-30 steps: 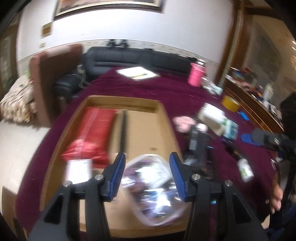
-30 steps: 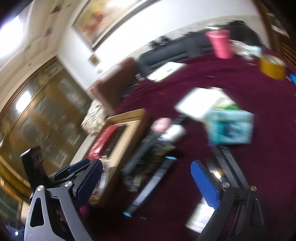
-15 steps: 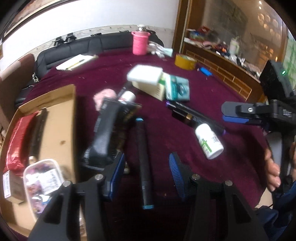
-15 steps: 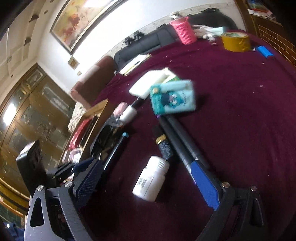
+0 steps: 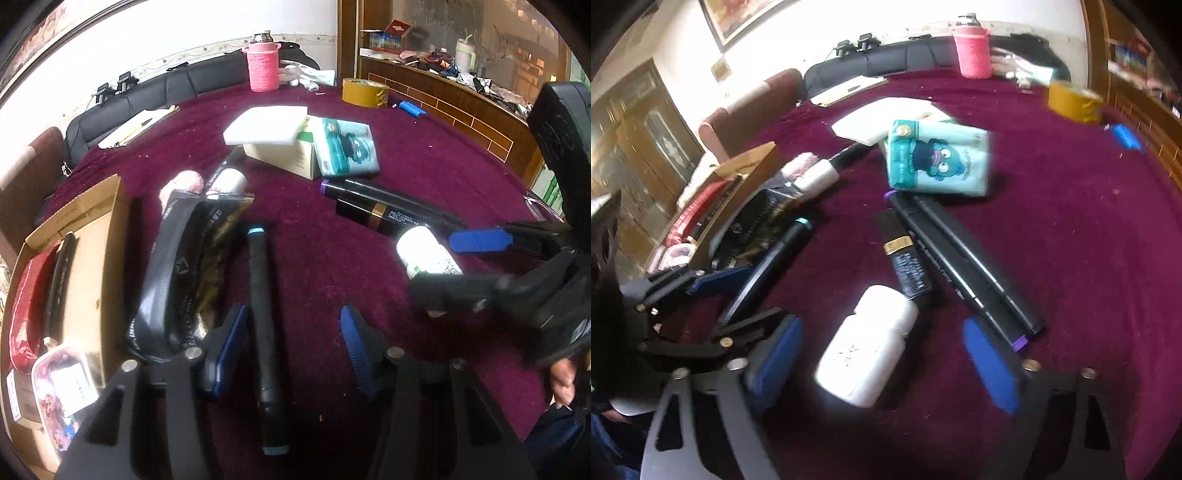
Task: Organize objects
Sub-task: 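Grasp a teal-capped black marker with the left tool while the right tool grasps the white pill bottle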
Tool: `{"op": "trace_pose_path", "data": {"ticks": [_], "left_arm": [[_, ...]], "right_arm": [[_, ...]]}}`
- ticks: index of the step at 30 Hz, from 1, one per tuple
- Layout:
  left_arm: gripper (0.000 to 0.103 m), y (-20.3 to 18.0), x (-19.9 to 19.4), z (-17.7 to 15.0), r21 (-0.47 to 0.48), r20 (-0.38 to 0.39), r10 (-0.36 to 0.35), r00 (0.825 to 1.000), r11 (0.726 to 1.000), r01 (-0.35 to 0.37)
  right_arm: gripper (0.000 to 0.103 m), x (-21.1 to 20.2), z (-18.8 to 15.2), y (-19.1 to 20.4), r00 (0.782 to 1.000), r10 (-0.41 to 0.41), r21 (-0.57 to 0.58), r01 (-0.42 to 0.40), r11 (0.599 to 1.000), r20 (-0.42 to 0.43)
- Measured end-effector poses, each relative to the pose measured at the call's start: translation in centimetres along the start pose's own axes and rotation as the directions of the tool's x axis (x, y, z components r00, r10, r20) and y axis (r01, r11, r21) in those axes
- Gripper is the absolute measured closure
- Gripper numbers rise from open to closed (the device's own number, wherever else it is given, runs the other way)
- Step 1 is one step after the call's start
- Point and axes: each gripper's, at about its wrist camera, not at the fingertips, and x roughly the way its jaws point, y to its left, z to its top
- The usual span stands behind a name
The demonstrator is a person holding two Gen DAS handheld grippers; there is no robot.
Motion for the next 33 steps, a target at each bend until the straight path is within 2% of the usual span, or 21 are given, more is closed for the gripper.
{"op": "trace_pose_path", "data": {"ticks": [2, 4, 5, 13, 15, 17, 19, 23, 29, 33], "left_arm": [[0.048, 0.0, 0.4, 0.1, -0.004, -0.011, -0.001, 1.000, 1.000, 0.000], [0.048, 0.0, 0.8, 0.2, -0.012, -0.026, -0.001, 1.000, 1.000, 0.001], [0.048, 0.1, 1.0, 0.2, -0.015, -0.030, -0.004, 1.000, 1.000, 0.003], [0.047, 0.3, 1.6, 0.8, -0.026, -0.029, -0.014, 0.999, 1.000, 0.013], [0.054, 0.4, 1.7, 1.0, -0.036, -0.023, -0.013, 1.000, 0.999, 0.012], [0.072, 0.4, 1.9, 1.3, -0.039, -0.018, -0.011, 1.000, 0.999, 0.010], [0.079, 0.7, 2.0, 1.5, -0.054, -0.015, -0.028, 0.999, 0.998, 0.028], [0.080, 0.9, 2.1, 1.8, -0.070, -0.015, -0.051, 0.999, 0.996, 0.050], [0.080, -0.3, 2.4, 1.9, -0.023, -0.023, 0.001, 1.000, 1.000, -0.002], [0.080, -0.7, 2.3, 1.9, -0.005, -0.023, 0.025, 0.999, 1.000, -0.025]], "right_arm": [[0.058, -0.5, 0.1, -0.6, 1.000, 0.015, 0.005, -0.015, 1.000, 0.017], [0.063, -0.8, 0.2, -1.4, 0.999, 0.021, 0.022, -0.021, 1.000, 0.025], [0.063, -0.9, 0.1, -1.7, 0.999, -0.002, 0.015, 0.001, 1.000, 0.033], [0.064, -0.6, 0.1, -2.9, 0.997, 0.074, 0.077, -0.076, 0.994, 0.030], [0.064, -0.6, 0.1, -2.7, 0.997, 0.065, 0.074, -0.067, 0.995, 0.030], [0.064, -0.5, 0.1, -2.4, 0.998, 0.048, 0.063, -0.050, 0.997, 0.028], [0.064, -0.5, 0.1, -2.0, 0.999, 0.032, 0.054, -0.033, 0.998, 0.023], [0.063, -0.4, 0.2, -1.3, 1.000, -0.007, 0.030, 0.007, 1.000, 0.017], [0.048, 0.0, 0.5, -0.4, 0.999, -0.034, 0.011, 0.034, 0.999, 0.008], [0.046, 0.2, 0.6, 0.1, 0.999, -0.054, -0.004, 0.054, 0.999, 0.008]]}}
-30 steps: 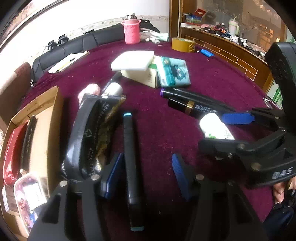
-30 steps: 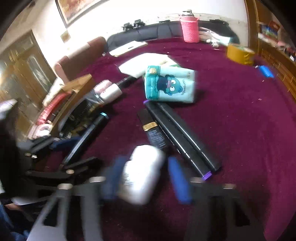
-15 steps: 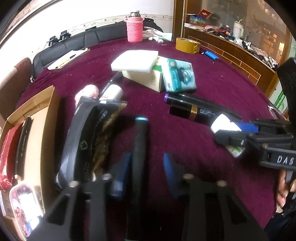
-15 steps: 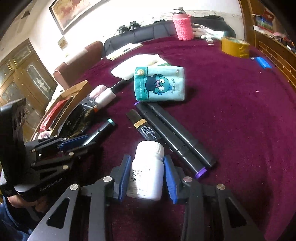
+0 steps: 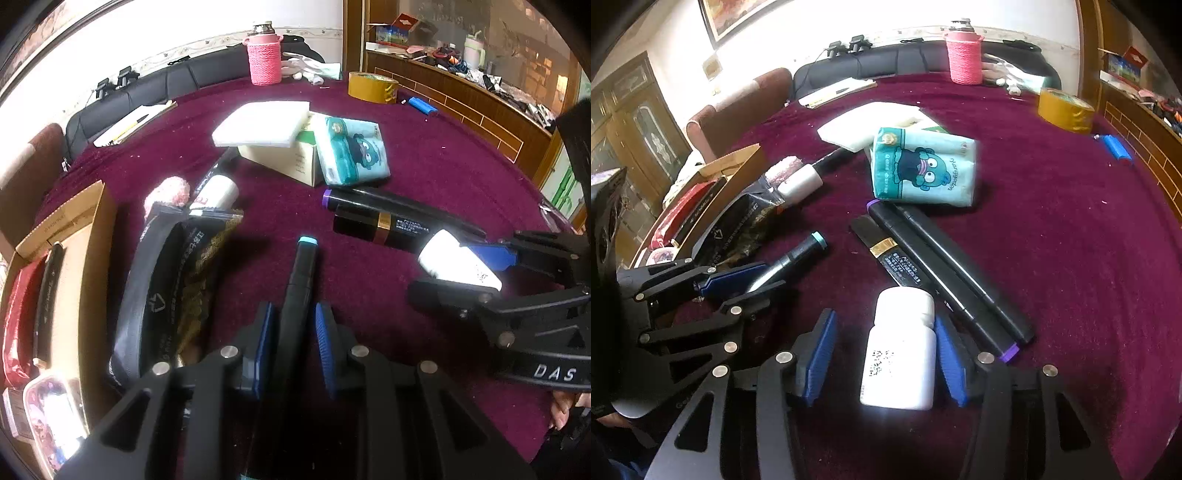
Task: Organize objects
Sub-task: 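Grasp a teal-capped black marker with the left tool while the right tool grasps the white pill bottle, then carry the marker toward the tray with the left tool while the right tool carries the pill bottle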
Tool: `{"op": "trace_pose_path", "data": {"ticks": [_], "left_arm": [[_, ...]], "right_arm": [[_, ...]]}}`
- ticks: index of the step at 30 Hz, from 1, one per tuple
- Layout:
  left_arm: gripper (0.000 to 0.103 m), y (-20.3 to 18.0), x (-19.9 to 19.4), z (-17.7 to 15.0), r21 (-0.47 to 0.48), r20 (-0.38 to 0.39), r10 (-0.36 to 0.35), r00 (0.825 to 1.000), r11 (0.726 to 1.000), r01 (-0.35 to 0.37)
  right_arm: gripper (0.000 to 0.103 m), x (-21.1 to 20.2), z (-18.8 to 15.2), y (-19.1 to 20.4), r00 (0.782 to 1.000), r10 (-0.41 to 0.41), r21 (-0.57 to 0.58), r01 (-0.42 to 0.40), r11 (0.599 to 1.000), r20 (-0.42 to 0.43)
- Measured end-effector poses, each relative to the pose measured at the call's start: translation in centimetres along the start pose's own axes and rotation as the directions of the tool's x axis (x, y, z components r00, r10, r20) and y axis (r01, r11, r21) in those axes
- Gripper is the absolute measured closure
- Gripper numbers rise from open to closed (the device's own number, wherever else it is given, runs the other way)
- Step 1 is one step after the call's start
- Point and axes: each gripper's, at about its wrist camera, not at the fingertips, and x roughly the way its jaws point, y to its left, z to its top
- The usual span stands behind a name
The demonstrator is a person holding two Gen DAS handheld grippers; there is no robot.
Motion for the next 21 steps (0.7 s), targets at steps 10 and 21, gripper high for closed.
{"op": "trace_pose_path", "data": {"ticks": [10, 21], "left_arm": [[0.088, -0.10, -0.24, -0.13, -0.009, 0.011, -0.028, 1.000, 1.000, 0.028], [0.088, 0.44, -0.75, -0.18, -0.046, 0.020, -0.059, 0.998, 0.997, 0.060]], "right_arm": [[0.066, -0.76, -0.24, -0.70, 0.998, 0.043, 0.040, -0.045, 0.998, 0.049], [0.066, -0.75, -0.31, -0.97, 0.996, 0.072, 0.050, -0.075, 0.996, 0.054]]}}
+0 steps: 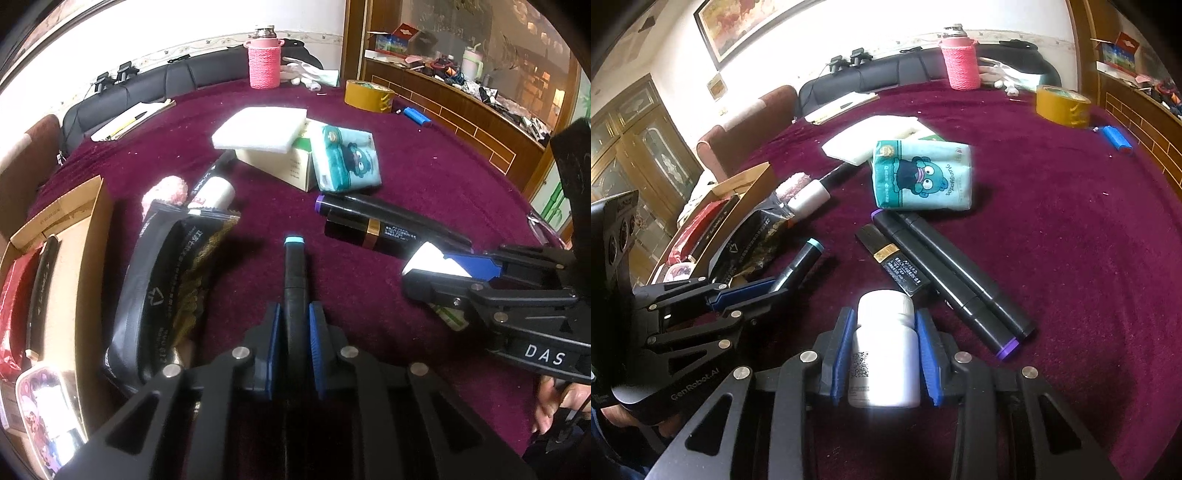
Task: Organize objects
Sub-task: 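Carry the marker toward the tray with the left tool while the right tool carries the pill bottle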
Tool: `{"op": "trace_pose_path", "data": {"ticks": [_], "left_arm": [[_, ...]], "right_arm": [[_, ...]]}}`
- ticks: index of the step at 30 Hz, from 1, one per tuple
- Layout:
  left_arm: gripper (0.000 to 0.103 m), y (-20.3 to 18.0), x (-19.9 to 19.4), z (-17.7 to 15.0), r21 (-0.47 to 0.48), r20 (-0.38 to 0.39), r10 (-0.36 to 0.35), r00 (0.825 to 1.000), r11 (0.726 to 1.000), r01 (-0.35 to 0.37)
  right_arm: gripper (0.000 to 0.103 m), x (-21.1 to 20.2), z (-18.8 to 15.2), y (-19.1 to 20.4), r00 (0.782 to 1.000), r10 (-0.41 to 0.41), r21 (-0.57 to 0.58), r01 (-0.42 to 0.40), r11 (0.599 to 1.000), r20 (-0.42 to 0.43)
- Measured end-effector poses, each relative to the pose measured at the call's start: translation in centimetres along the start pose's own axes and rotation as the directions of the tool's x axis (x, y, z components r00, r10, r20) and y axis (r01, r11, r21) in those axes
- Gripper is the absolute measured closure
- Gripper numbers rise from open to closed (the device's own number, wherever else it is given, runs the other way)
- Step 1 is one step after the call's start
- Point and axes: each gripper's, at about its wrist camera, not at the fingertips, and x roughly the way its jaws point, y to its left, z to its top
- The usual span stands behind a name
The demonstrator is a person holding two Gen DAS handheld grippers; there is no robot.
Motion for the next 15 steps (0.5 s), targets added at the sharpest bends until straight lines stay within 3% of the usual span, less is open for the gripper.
{"op": "trace_pose_path", "data": {"ticks": [15], "left_arm": [[0.088, 0.44, -0.27, -0.24, -0.034, -0.011, -0.016, 1.000, 0.999, 0.016]], "right_arm": [[0.066, -0.17, -0.10, -0.15, 1.000, 0.023, 0.001, -0.023, 1.000, 0.011]]}}
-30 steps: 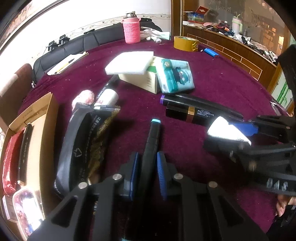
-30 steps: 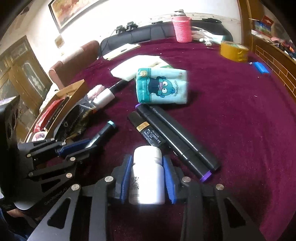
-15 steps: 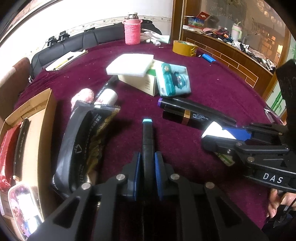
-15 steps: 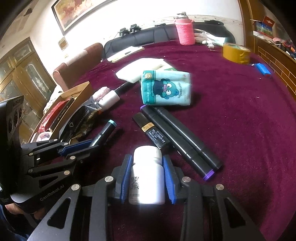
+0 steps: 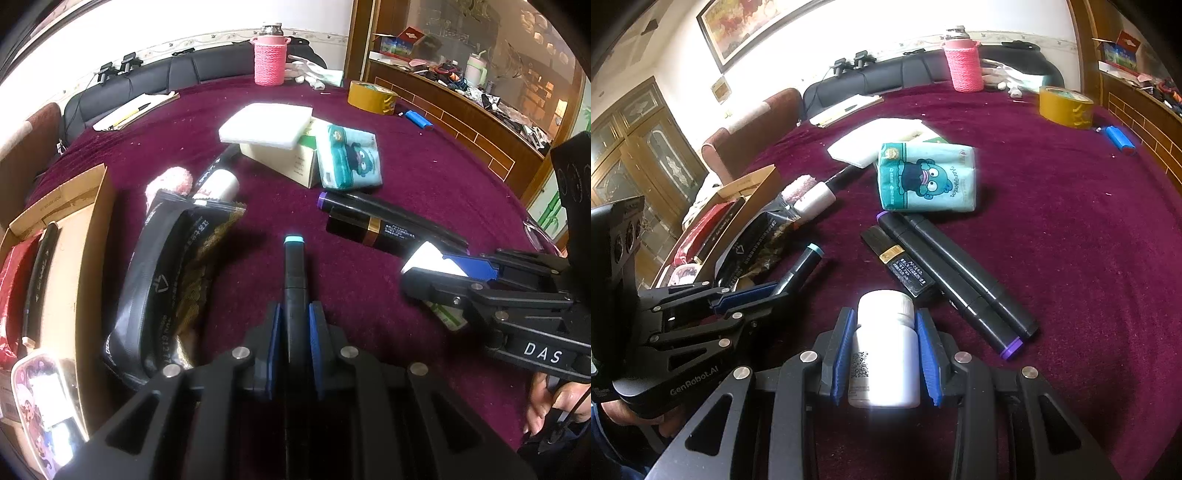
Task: Organize objects
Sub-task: 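Carry the marker toward the tray with the left tool while the right tool carries the pill bottle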
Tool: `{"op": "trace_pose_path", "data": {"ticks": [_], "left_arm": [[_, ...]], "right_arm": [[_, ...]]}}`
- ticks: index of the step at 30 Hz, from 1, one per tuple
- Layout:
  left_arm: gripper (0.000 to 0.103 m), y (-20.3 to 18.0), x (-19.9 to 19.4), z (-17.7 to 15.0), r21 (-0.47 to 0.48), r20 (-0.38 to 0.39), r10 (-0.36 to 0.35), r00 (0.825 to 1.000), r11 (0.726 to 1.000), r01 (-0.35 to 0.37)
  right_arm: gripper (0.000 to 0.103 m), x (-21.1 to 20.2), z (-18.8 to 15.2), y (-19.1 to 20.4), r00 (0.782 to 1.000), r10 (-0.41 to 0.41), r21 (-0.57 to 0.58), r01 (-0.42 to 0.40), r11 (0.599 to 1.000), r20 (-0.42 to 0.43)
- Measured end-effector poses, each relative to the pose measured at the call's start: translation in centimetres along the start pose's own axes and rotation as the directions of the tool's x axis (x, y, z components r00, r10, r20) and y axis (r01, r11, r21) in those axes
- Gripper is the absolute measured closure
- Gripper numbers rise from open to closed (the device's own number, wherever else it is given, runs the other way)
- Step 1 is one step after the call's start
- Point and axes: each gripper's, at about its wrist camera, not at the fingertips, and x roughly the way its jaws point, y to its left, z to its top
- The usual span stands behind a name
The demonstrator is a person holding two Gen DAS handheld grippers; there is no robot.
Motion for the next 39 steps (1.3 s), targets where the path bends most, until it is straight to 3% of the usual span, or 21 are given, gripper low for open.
{"op": "trace_pose_path", "data": {"ticks": [23, 39], "left_arm": [[0.088, 2.4, -2.1, -1.0, -0.090, 0.034, -0.033, 0.999, 0.995, 0.036], [0.088, 5.1, -6.7, -1.5, -0.164, 0.157, -0.110, 0.981, 0.977, 0.136]], "right_arm": [[0.066, -0.3, 0.3, -0.1, 0.998, 0.069, 0.024, -0.069, 0.997, 0.011], [0.066, -0.6, 2.5, 5.0, 0.982, 0.186, -0.056, -0.187, 0.981, -0.020]]}}
